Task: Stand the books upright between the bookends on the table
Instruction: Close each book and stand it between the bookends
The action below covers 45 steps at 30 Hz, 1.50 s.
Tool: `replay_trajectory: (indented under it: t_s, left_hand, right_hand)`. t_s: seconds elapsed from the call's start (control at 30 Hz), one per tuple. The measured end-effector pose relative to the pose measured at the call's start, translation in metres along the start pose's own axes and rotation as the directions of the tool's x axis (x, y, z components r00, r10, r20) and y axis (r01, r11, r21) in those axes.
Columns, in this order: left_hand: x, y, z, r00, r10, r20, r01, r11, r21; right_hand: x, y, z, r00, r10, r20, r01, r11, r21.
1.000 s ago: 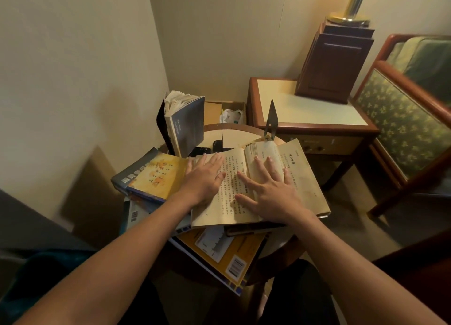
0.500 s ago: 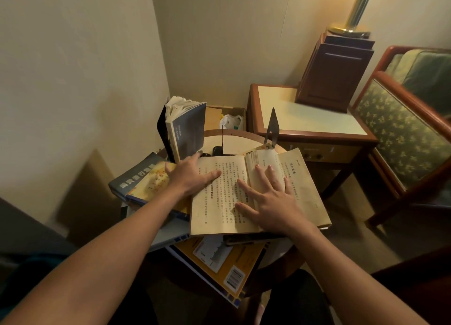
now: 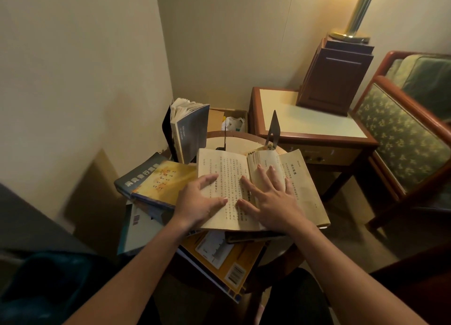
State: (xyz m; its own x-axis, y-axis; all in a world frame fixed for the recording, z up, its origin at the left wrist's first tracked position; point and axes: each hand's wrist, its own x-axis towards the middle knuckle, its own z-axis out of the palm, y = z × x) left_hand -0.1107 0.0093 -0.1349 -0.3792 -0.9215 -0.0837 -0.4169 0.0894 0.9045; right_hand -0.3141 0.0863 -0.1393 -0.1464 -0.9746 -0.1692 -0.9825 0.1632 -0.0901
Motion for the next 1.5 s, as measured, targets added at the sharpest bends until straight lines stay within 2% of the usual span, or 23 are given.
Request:
replay_trajectory:
  t_s: [0.13,0.23,0.37,0.5,0.6,0.77,0.97,1.13,1.23,1.3,1.37,1.5]
  left_hand:
    - [0.000,0.003,-0.001,1.000,-0.013,-0.004,0.013,0.999,-0.036]
    - [-0.001,0.005,-0.002,1.000,-0.011,0.005,0.012,0.998,-0.062]
    - [-0.003,0.010,-0.002,1.000,0.017,0.018,-0.015,0.998,-0.066]
    - [-0.003,0.017,-0.004,0.999,0.035,0.033,-0.033,0.999,-0.041]
    - [-0.002,0.023,-0.005,0.997,0.051,0.052,-0.050,0.999,-0.010]
    - [0.000,0.029,-0.003,0.995,0.077,0.068,-0.079,0.996,0.027]
    - [0.001,0.038,-0.005,0.993,0.021,0.114,-0.015,0.998,-0.059]
    - [0.004,0.046,-0.006,0.995,-0.099,0.029,0.104,0.943,-0.315]
    - [0.003,0.046,-0.006,0.990,-0.116,0.076,0.137,0.909,-0.394]
    - [0.006,0.042,-0.006,0.989,-0.082,0.123,0.127,0.895,-0.426]
    - [0.009,0.041,-0.007,0.986,-0.060,0.155,0.122,0.895,-0.430]
    - [0.006,0.042,-0.008,0.989,-0.039,0.145,0.082,0.950,-0.302]
  right_hand:
    - [-0.004,-0.005,0.000,0.998,0.054,-0.039,-0.051,0.995,0.081]
    - [-0.011,-0.008,-0.002,0.985,0.126,-0.117,-0.092,0.961,0.259]
    - [-0.021,-0.004,-0.003,0.948,0.262,-0.179,-0.126,0.829,0.544]
    - [-0.025,-0.002,-0.014,0.926,0.331,-0.181,-0.126,0.723,0.679]
    - [-0.028,0.000,-0.025,0.933,0.324,-0.155,-0.111,0.670,0.734]
    - [-0.034,-0.009,-0.046,0.938,0.258,-0.231,-0.009,0.686,0.727]
    - [-0.029,-0.039,-0.065,0.958,0.132,-0.253,0.071,0.748,0.660]
    - [-0.023,-0.065,-0.067,0.974,0.061,-0.220,0.045,0.893,0.448]
    - [-0.027,-0.073,-0.068,0.971,-0.024,-0.239,0.108,0.933,0.344]
    - [-0.029,-0.074,-0.069,0.966,-0.160,-0.204,0.202,0.958,0.204]
    - [-0.026,-0.071,-0.065,0.945,-0.290,-0.151,0.302,0.951,0.064]
    - [-0.013,-0.059,-0.057,0.961,-0.236,-0.140,0.250,0.964,0.087]
